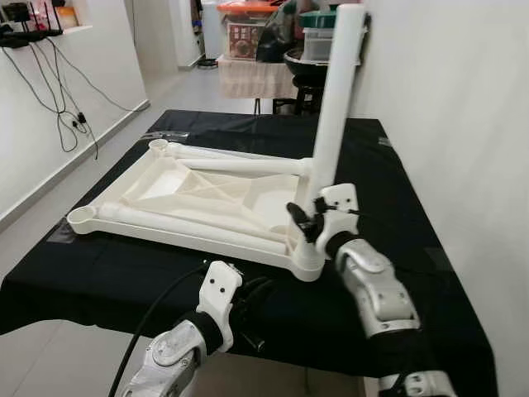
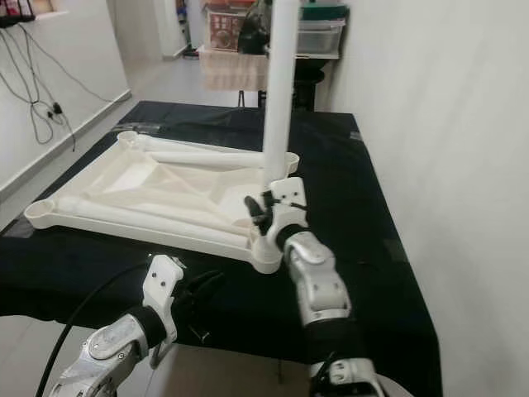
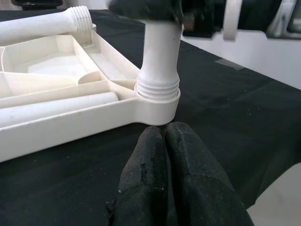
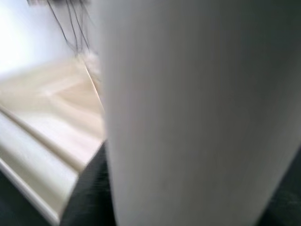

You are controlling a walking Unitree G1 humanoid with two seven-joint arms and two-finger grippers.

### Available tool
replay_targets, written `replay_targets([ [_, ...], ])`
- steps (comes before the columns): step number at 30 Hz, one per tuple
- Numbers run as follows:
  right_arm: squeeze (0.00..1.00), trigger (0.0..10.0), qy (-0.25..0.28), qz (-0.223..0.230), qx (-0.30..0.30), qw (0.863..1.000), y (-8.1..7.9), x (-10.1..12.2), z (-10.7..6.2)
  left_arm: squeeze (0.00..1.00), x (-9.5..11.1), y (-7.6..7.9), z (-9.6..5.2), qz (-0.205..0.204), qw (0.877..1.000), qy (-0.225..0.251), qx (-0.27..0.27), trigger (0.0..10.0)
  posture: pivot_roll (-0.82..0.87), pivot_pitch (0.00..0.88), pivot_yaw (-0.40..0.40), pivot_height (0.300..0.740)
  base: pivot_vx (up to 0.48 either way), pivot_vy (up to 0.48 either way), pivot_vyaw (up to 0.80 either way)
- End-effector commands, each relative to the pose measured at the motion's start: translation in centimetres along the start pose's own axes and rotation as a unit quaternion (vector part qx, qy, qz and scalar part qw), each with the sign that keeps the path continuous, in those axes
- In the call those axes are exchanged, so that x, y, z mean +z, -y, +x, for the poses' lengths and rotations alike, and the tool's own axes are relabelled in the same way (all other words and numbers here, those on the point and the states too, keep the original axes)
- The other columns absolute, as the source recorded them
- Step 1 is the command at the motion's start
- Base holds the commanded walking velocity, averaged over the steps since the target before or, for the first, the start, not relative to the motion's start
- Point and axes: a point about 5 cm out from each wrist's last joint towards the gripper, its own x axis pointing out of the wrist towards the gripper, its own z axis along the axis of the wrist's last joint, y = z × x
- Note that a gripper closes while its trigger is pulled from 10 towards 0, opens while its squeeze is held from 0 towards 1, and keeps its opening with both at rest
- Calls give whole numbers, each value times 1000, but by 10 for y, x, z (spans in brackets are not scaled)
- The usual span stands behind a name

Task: Building children table

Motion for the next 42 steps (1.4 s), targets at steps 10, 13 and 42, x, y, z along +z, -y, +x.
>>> replay_targets([
  [10, 0, 10000, -3, 14, 220, 975, 6, 9, -9, 0, 1, -6, 0, 1, 1000, -4, 8, 10000, 3, 7, -53, 740, 0, 0, 0],
  [13, 0, 10000, -8, -4, 299, 954, 8, 11, -14, 0, 5, -9, 2, 4, 1000, 2, 11, 10000, 1, 9, -48, 740, 0, 0, 0],
  [42, 0, 0, -36, 26, 137, 990, 16, -12, 3, 0, 4, -3, -5, 9, 1000, -8, -9, 10000, -8, 29, -54, 740, 0, 0, 0],
])
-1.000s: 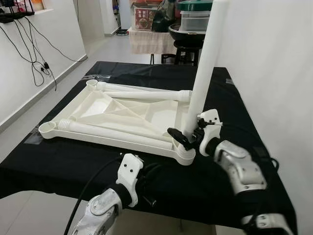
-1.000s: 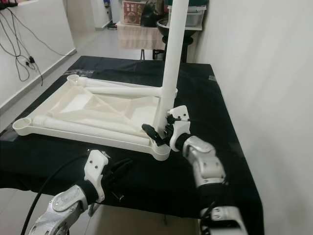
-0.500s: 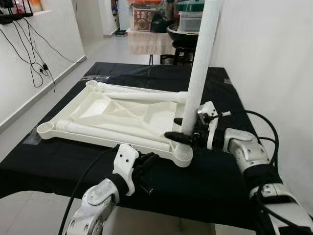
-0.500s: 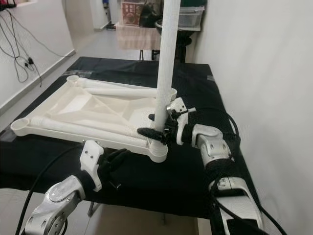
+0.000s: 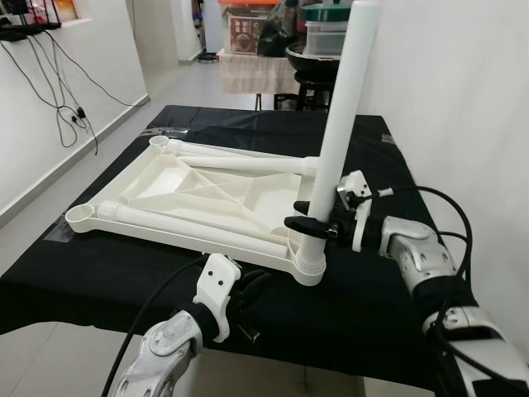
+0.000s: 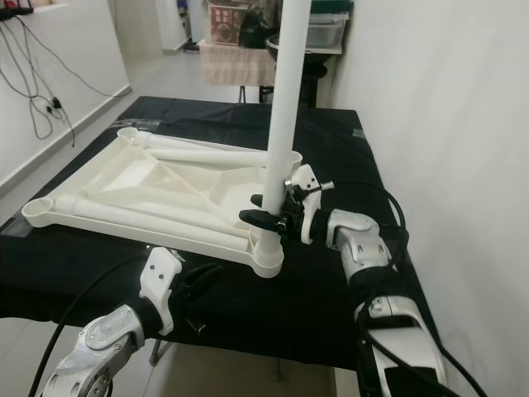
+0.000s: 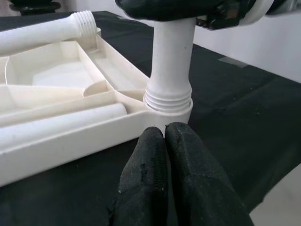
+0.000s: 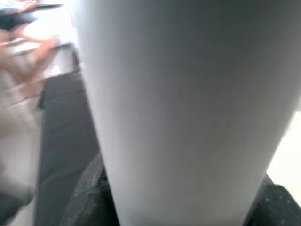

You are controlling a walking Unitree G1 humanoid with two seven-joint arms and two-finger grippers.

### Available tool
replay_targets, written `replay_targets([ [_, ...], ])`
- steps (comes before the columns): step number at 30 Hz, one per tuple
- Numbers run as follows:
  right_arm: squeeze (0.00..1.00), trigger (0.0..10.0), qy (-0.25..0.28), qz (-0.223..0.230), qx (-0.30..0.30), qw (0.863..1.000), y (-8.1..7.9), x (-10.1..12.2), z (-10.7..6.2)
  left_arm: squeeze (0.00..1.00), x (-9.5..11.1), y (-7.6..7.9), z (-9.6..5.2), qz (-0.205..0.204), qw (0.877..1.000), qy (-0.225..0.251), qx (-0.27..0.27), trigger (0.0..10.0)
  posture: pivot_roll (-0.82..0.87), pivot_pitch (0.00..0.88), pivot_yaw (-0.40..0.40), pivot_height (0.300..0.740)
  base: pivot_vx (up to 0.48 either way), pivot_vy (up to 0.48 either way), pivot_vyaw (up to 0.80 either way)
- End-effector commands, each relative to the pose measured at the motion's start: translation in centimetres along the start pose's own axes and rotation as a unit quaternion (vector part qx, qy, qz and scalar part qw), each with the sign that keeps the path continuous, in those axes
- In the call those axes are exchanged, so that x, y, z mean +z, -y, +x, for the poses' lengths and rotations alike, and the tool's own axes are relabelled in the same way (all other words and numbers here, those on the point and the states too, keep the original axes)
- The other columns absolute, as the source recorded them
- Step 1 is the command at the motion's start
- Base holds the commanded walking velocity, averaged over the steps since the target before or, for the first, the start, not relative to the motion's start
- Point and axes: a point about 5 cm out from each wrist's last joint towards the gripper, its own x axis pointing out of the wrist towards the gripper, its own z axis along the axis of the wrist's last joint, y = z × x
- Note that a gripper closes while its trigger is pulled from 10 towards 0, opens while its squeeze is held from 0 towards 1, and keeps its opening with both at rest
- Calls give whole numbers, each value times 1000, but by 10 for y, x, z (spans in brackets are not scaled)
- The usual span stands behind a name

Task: Building children table

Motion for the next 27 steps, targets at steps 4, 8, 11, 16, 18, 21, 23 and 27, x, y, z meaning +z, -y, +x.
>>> replay_targets([
  [4, 0, 0, -39, 42, -214, 975, -21, -30, -1, 0, 1, 3, -3, -16, 1000, -2, -4, 10000, -21, 45, -33, 740, 0, 0, 0],
  [8, 0, 0, -10, 35, -268, 963, -48, -24, 6, 0, 3, 3, -6, -18, 1000, 2, -1, 10000, -26, 56, -27, 740, 0, 0, 0],
  [11, 0, 0, -2, 31, -257, 966, -46, -21, 10, 0, 4, 1, -6, -14, 1000, 3, 3, 10000, -26, 56, -27, 740, 0, 0, 0],
  [16, 0, 10000, 26, 14, -229, 973, -31, -9, 14, 0, 11, -11, -11, -11, 999, 12, 36, 10000, -27, 75, -22, 740, 0, 0, 0],
  [18, 1000, 10000, 34, 14, -215, 976, -28, -9, 14, 0, 12, -13, -12, -13, 999, 14, 40, 10000, -17, 77, -17, 740, 0, 0, 0],
  [21, 1000, 10000, 40, 26, -173, 984, -32, -11, 16, 0, 13, -13, -13, -16, 999, 15, 41, 10000, -11, 74, -24, 740, 0, 0, 0],
  [23, 1000, 10000, 23, 28, -111, 993, -41, -16, 14, 0, 6, -11, -11, -31, 998, 9, 48, 10000, -29, 18, -40, 740, 0, 0, 0],
  [27, 0, 10000, 5, 27, -33, 999, -47, -23, 12, 0, 0, -3, -5, -41, 998, 4, 47, 10000, -13, 12, -49, 740, 0, 0, 0],
])
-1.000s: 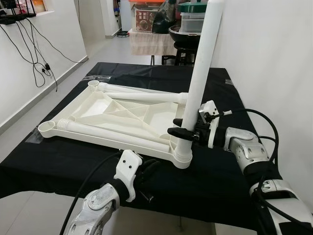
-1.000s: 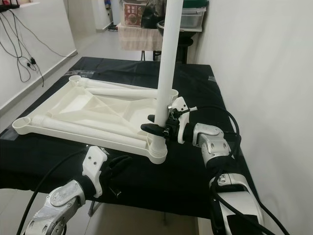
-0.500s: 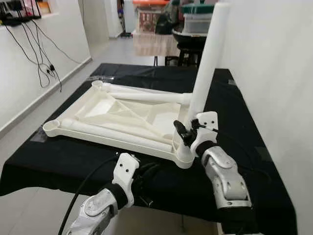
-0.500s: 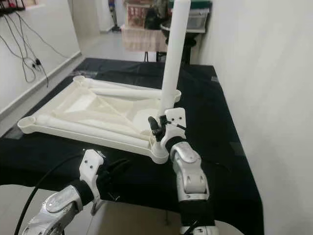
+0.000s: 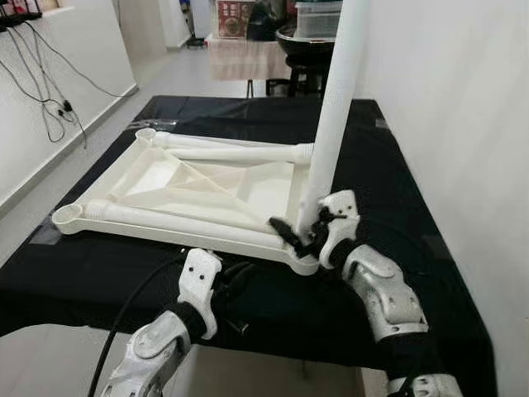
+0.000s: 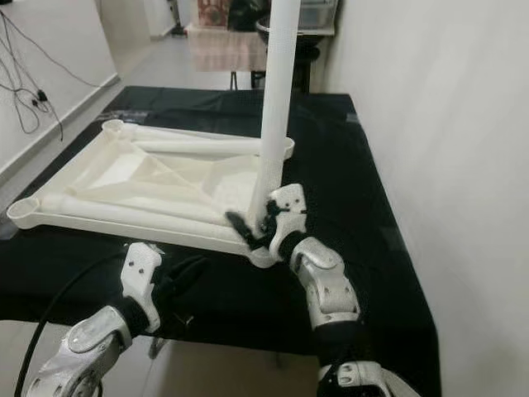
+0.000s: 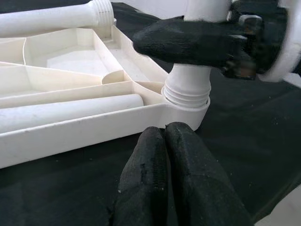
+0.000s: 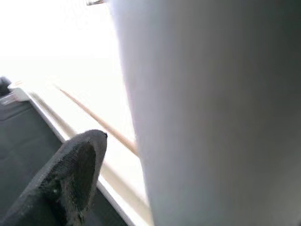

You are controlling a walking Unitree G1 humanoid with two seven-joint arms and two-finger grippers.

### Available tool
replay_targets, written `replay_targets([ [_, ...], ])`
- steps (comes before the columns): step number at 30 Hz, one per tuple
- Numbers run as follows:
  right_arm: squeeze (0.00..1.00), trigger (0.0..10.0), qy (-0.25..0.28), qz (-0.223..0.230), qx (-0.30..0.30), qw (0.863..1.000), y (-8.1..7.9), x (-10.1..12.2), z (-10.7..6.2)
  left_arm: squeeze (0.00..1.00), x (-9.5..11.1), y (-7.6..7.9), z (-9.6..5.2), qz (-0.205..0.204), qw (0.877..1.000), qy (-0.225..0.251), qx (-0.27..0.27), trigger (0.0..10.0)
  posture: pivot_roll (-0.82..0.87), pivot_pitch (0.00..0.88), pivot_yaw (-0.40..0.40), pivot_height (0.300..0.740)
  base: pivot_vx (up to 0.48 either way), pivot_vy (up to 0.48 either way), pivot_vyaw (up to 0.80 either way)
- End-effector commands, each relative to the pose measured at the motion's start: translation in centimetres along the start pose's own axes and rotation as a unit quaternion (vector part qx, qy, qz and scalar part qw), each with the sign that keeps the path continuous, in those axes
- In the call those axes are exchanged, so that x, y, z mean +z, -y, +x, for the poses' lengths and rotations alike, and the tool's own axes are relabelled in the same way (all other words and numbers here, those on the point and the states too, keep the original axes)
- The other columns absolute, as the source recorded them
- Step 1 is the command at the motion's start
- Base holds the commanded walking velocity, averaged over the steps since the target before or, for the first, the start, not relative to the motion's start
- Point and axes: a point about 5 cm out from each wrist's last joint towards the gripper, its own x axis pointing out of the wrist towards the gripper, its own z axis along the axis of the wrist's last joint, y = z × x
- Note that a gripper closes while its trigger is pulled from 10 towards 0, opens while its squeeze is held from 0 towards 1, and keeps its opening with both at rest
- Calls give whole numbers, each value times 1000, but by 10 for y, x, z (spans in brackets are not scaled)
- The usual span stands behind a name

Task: Building children table

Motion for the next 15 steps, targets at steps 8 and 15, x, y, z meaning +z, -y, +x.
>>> replay_targets([
  [8, 0, 10000, -18, -52, 129, 990, 17, 15, 0, 0, -15, 23, 0, -13, 998, -34, -49, 10000, -30, 0, -3, 740, 0, 0, 0],
  [15, 0, 10000, -8, -82, 159, 984, 38, 56, 12, 0, -12, 27, 1, -27, 995, -35, -87, 10000, -39, 1, -14, 740, 0, 0, 0],
])
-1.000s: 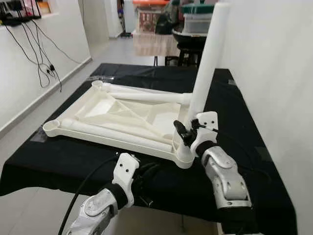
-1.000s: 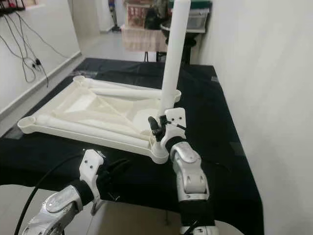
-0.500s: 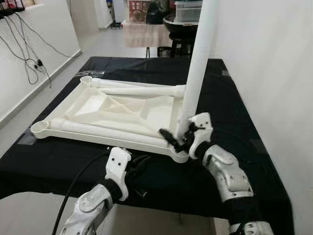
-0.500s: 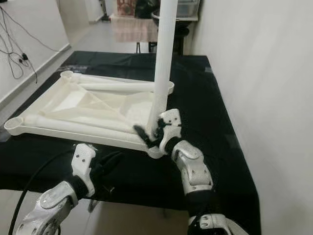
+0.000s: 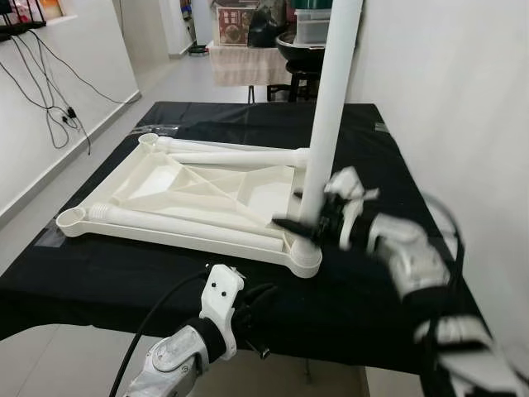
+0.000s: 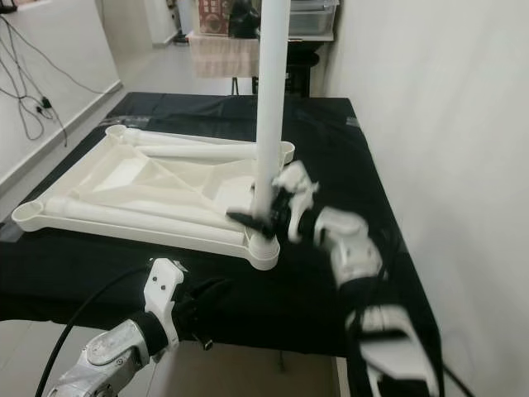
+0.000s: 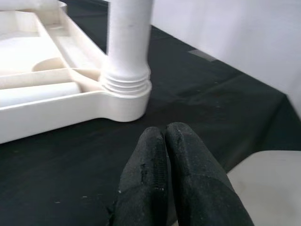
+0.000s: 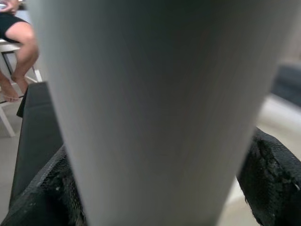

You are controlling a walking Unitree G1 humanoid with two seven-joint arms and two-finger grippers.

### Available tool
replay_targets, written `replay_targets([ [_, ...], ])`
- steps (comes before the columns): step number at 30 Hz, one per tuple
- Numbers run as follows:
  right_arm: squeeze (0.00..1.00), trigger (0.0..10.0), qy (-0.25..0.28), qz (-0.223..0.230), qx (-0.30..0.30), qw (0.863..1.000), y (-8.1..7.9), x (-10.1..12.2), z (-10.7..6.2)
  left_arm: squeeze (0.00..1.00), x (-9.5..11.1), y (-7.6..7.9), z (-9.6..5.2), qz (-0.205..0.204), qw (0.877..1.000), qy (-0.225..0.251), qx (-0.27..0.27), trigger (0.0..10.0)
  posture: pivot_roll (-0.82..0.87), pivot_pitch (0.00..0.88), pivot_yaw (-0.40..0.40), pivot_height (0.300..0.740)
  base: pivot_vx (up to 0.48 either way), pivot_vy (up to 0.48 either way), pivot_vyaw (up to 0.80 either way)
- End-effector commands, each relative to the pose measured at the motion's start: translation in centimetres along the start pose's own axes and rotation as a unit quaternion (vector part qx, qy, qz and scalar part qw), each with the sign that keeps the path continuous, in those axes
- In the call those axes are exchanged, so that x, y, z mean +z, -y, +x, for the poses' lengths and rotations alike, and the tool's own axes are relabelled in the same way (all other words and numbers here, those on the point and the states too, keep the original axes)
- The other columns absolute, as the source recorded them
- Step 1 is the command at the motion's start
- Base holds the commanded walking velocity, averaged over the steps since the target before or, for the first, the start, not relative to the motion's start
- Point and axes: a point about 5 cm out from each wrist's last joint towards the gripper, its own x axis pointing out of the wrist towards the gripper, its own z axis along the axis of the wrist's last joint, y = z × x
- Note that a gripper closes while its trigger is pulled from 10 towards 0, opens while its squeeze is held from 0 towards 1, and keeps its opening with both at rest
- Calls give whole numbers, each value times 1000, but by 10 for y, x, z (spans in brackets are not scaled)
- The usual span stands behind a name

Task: Building children table

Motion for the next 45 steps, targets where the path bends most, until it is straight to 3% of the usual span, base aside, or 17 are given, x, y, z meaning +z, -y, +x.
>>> replay_targets([
  [1, 0, 6314, -1, 21, 21, 1000, -1, -4, 3, 0, -5, 2, -1, -4, 1000, -11, -4, 10000, -40, 0, -20, 740, 0, 0, 0],
  [2, 0, 6314, -1, 21, 21, 1000, -1, -4, 3, 0, -5, 2, -1, -4, 1000, -11, -4, 10000, -40, 0, -20, 740, 0, 0, 0],
  [3, 0, 0, 13, 34, 34, 999, 1, 2, 1, 0, 0, -5, 2, -15, 1000, 9, 22, 10000, -34, 0, -29, 740, 0, 0, 0],
  [19, 0, 0, -43, 28, 67, 996, -5, -27, -8, 0, 7, -16, 3, -46, 998, 15, 27, 10000, -33, 0, -11, 740, 0, 0, 0],
  [21, 0, 0, -90, 46, -58, 993, -10, -51, -3, 0, 5, -14, 0, -41, 999, 10, 29, 10000, -23, 0, -41, 740, 0, 0, 0],
  [22, 0, 0, -118, 90, -251, 957, -23, -76, -3, 0, 5, -14, -3, -34, 999, 8, 38, 10000, -20, 0, -39, 740, 0, 0, 0],
  [24, 0, 0, -142, 90, -328, 929, -45, -88, -2, 0, 4, -15, -4, -30, 999, 6, 45, 10000, -18, 0, -14, 740, 0, 0, 0],
  [26, 0, 0, -145, 85, -378, 910, -56, -88, -1, 0, 4, -18, -3, -26, 999, 1, 46, 10000, -25, 0, -2, 740, 0, 0, 0],
  [33, 0, 0, -123, 63, -349, 927, -53, -78, 17, 0, 5, -25, 4, -16, 999, -6, 43, 10000, -24, 0, -5, 740, 0, 0, 0],
  [34, 0, 10000, -123, 58, -351, 926, -44, -77, 16, 0, 5, -26, 4, -12, 999, -5, 53, 10000, -17, 0, -7, 740, 0, 0, 0],
  [35, 588, 10000, -117, 56, -356, 925, -34, -75, 12, 0, 6, -28, 2, -9, 998, -4, 66, 10000, -15, 0, -9, 740, 0, 0, 0],
  [36, 588, 10000, -117, 56, -356, 925, -34, -75, 12, 0, 6, -28, 2, -9, 998, -4, 66, 10000, -15, 0, -9, 740, 0, 0, 0],
  [37, 1000, 10000, -109, 60, -358, 925, -25, -74, 8, 0, 6, -29, 1, -9, 997, -4, 78, 10000, -12, 0, -12, 740, 0, 0, 0],
  [42, 1000, 10000, -85, 66, -359, 927, -7, -66, -7, 0, 7, -30, 2, 1, 996, -6, 90, 10000, -1, 0, -23, 740, 0, 0, 0],
  [43, 631, 10000, -67, 71, -347, 933, -4, -60, -11, 0, 8, -29, 2, 8, 996, -6, 90, 10000, -1, 0, -23, 740, 0, 0, 0],
  [44, 0, 10000, -47, 70, -303, 949, -3, -53, -15, 0, 9, -28, 1, 19, 996, -6, 89, 10000, -4, 0, -18, 740, 0, 0, 0],
  [45, 0, 10000, -47, 70, -303, 949, -3, -53, -15, 0, 9, -28, 1, 19, 996, -6, 89, 10000, -4, 0, -18, 740, 0, 0, 0],
])
